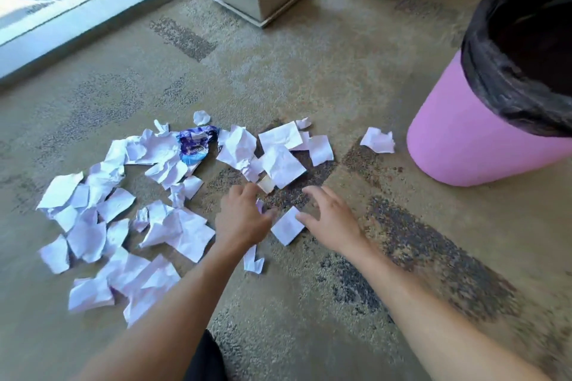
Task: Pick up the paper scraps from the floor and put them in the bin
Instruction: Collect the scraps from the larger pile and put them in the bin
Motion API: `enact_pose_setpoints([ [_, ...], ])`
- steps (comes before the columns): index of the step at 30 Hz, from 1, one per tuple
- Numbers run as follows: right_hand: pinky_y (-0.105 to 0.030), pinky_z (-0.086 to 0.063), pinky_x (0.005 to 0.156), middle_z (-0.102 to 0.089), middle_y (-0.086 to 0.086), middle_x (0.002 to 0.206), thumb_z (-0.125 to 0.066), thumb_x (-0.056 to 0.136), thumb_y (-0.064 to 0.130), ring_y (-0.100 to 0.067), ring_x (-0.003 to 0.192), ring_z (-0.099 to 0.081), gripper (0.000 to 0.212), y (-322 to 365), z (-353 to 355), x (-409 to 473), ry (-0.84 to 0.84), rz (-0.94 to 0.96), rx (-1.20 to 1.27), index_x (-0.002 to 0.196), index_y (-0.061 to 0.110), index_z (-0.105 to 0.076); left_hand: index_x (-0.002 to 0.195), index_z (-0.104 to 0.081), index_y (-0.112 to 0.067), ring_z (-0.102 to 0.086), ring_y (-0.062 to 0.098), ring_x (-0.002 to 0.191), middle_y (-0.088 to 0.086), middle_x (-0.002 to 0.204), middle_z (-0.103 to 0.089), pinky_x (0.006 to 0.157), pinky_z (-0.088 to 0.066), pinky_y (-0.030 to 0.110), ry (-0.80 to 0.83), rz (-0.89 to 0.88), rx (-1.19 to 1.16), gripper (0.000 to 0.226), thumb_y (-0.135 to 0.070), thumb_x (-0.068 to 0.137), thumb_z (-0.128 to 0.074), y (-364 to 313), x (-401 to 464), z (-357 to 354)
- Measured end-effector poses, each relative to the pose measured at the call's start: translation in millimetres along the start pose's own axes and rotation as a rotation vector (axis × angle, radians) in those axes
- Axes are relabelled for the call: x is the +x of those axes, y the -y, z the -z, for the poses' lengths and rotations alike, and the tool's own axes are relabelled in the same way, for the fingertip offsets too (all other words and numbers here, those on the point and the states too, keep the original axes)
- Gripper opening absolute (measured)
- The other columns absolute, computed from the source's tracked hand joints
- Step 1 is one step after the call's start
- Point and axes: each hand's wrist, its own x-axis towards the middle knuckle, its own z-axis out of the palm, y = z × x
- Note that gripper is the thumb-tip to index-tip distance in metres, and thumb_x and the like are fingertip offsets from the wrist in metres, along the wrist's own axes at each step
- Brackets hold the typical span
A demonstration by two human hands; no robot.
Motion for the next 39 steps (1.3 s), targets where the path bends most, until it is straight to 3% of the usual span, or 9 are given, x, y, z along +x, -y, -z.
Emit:
enact_pose_setpoints([
  [6, -0.037, -0.043, 0.092, -0.042, -0.002, 0.127, -0.064, 0.087, 0.038, -0.024, 0.118, -0.044, 0.068, -2, -41, 6, 0.09, -0.043, -0.184, 0.146, 0.027, -0.033, 0.139, -0.026, -0.041, -0.035, 0.028, 0.119, 0.002, 0.124, -0.029, 0.087, -0.049, 0.045, 0.096, 0.008, 0.22, 0.091, -0.056, 0.066, -0.078, 33, -31, -33],
  [12, -0.032, -0.041, 0.087, -0.045, -0.006, 0.126, -0.07, 0.085, 0.029, -0.028, 0.113, -0.052, 0.067, 9, -52, 14, 0.081, -0.07, -0.148, 0.144, 0.024, -0.038, 0.13, -0.046, -0.024, -0.048, 0.034, 0.103, 0.003, 0.108, -0.032, 0.079, -0.037, 0.035, 0.119, -0.049, 0.016, 0.055, -0.01, 0.081, -0.065, 39, -18, -40],
  [17, -0.033, -0.045, 0.088, -0.061, -0.006, 0.121, -0.07, 0.086, 0.018, -0.027, 0.11, -0.056, 0.045, 8, -55, 14, 0.037, -0.086, -0.064, 0.128, 0.024, -0.055, 0.088, -0.065, -0.014, -0.058, 0.026, 0.089, 0.001, 0.088, -0.055, 0.064, -0.036, 0.03, 0.107, -0.128, -0.101, 0.013, -0.004, 0.08, -0.063, 45, -15, -41],
  [21, -0.026, -0.041, 0.066, -0.062, 0.003, 0.094, -0.07, 0.084, 0.013, -0.019, 0.088, -0.059, 0.03, 5, -49, 19, -0.012, -0.197, 0.14, 0.108, 0.029, -0.061, 0.084, -0.067, -0.014, -0.067, 0.017, 0.064, 0.001, 0.072, -0.07, 0.054, -0.05, 0.021, 0.115, 0.059, -0.446, 0.012, -0.005, 0.09, -0.06, 49, -11, -27],
  [24, -0.033, -0.053, 0.068, -0.063, 0.004, 0.086, -0.07, 0.082, 0.01, -0.021, 0.083, -0.063, 0.03, 7, -45, 20, -0.056, -0.217, 0.278, 0.1, 0.03, -0.059, 0.083, -0.066, -0.015, -0.064, 0.021, 0.061, 0.007, 0.074, -0.068, 0.061, -0.054, 0.033, 0.121, 0.109, -0.603, 0.029, 0.003, 0.092, -0.045, 56, -4, -17],
  [27, -0.045, -0.058, 0.074, -0.063, 0.003, 0.088, -0.069, 0.084, 0.011, -0.021, 0.081, -0.065, 0.033, 10, -40, 18, -0.064, -0.219, 0.346, 0.104, 0.034, -0.056, 0.085, -0.062, -0.016, -0.053, 0.019, 0.061, 0.007, 0.075, -0.06, 0.054, -0.04, 0.028, 0.15, -0.021, -0.42, 0.034, 0.006, 0.088, -0.037, 62, -2, -13],
  [31, -0.047, -0.06, 0.073, -0.066, -0.001, 0.098, -0.067, 0.086, 0.01, -0.021, 0.084, -0.068, 0.034, 11, -30, 13, -0.124, -0.264, 0.386, 0.106, 0.037, -0.057, 0.105, -0.051, -0.019, -0.054, 0.023, 0.098, 0.003, 0.107, -0.045, 0.079, -0.04, 0.033, 0.305, -0.181, -0.073, 0.015, -0.031, 0.097, -0.046, 61, -20, -20],
  [34, -0.045, -0.061, 0.067, -0.065, -0.005, 0.101, -0.065, 0.089, 0.005, -0.025, 0.076, -0.071, 0.027, 14, -20, 9, -0.132, -0.303, 0.427, 0.107, 0.025, -0.06, 0.117, -0.039, -0.018, -0.046, 0.024, 0.106, 0.002, 0.117, -0.035, 0.088, -0.046, 0.04, 0.316, -0.232, 0.149, 0.069, -0.062, 0.075, -0.069, 64, -34, -29],
  [39, -0.037, -0.062, 0.062, -0.065, -0.008, 0.099, -0.065, 0.088, 0.001, -0.023, 0.08, -0.069, 0.024, 15, -18, 6, -0.192, -0.331, 0.455, 0.104, 0.018, -0.062, 0.125, -0.037, -0.012, -0.049, 0.032, 0.106, 0.009, 0.124, -0.04, 0.087, -0.048, 0.041, 0.279, -0.37, 0.344, 0.049, -0.025, 0.088, -0.067, 67, -38, -40],
])
